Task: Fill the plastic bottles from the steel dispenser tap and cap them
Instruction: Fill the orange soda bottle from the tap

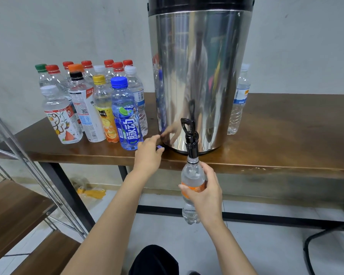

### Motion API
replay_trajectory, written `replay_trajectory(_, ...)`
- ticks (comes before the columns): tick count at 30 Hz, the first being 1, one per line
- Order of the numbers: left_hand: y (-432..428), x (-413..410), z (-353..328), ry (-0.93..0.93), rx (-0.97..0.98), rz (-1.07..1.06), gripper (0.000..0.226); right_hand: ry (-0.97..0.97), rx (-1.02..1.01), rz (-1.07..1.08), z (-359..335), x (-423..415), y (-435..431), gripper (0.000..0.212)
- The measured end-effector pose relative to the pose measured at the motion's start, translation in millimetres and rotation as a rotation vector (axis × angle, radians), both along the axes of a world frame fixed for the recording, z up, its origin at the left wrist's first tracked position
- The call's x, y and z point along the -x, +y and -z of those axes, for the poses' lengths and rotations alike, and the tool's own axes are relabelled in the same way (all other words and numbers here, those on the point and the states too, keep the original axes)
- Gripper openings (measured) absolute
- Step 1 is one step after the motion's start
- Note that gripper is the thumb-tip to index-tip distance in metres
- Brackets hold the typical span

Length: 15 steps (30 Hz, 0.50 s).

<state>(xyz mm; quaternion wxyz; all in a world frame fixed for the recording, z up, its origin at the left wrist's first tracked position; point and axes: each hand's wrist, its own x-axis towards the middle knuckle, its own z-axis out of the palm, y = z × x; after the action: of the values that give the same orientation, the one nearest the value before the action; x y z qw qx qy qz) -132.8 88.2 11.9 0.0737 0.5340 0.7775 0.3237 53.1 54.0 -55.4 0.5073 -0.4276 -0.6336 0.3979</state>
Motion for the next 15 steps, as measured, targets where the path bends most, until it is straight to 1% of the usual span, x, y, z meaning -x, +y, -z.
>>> replay_trajectory(3, 3, -5, 0, 0.069, 0.036, -0.019, 0.047, -0.001, 0.004, -0.004, -1, -1, -1, 0.073)
replay_trajectory(5, 4, -3, 3, 0.043, 0.009, -0.033, 0.041, -0.008, 0.011, -0.012, -1, -2, -1, 0.073)
replay_trajectory(8, 3, 0, 7, -0.05, -0.062, -0.045, 0.035, -0.02, 0.021, -0.019, 0, -3, -1, 0.072)
replay_trajectory(11, -5, -1, 11, -0.112, -0.161, -0.053, 0.035, -0.041, 0.036, -0.011, 4, -2, -1, 0.073)
replay_trajectory(13, -16, -5, 11, -0.207, -0.265, -0.053, 0.031, -0.063, 0.045, -0.022, 8, -1, -1, 0.074)
replay_trajectory(15, -29, -9, 10, -0.348, -0.318, -0.039, 0.026, -0.083, 0.051, -0.032, 12, 1, -4, 0.074)
